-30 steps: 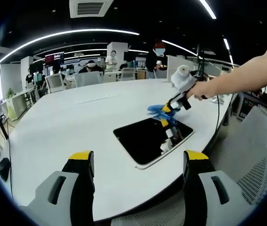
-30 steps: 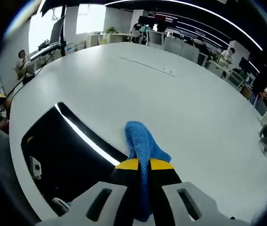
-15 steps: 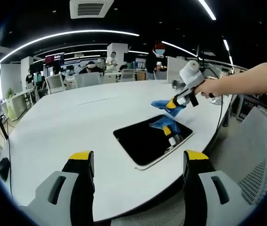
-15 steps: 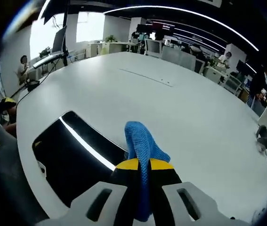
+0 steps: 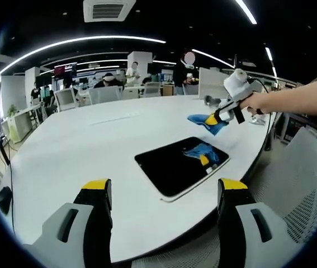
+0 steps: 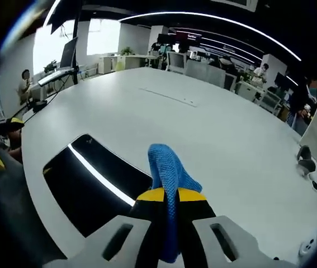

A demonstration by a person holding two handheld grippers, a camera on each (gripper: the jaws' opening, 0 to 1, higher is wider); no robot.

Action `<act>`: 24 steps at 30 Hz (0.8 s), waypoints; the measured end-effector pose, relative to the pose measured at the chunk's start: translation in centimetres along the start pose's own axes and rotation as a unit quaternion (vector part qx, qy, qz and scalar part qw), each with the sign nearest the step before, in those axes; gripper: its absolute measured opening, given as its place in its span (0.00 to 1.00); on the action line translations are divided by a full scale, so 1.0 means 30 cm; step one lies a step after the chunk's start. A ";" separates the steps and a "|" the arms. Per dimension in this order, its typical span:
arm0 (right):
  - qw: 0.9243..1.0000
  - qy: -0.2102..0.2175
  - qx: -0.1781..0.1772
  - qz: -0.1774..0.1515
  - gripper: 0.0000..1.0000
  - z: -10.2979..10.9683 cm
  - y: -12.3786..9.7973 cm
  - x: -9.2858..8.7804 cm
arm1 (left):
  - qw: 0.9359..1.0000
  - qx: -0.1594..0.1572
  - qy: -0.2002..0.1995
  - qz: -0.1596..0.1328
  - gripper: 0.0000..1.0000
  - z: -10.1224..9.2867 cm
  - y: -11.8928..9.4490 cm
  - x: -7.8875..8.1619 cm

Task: Wipe the mirror surface with the cleaning cloth until all visible marks leave the cleaned area.

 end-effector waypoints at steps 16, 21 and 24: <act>0.999 0.031 -0.017 0.022 0.00 -0.045 -0.027 -0.099 | 1.000 -0.002 0.000 0.002 0.75 -0.002 0.003 0.000; 0.998 0.047 -0.014 0.027 0.01 -0.043 -0.028 -0.126 | 1.000 -0.002 0.000 0.003 0.75 -0.004 0.004 0.001; 0.998 0.053 -0.013 0.031 0.01 -0.037 -0.029 -0.138 | 1.000 -0.002 0.000 0.003 0.75 -0.004 0.004 0.001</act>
Point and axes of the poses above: the point that each gripper's makers call its tool centre point, and the gripper's own axes: y roughly forward along the fingers, z roughly to its left, x roughly out of its top, the point moved 4 cm from there along -y, roughly backward along the fingers, and after that the axes turned 2 degrees about y, right-handed, at the moved point
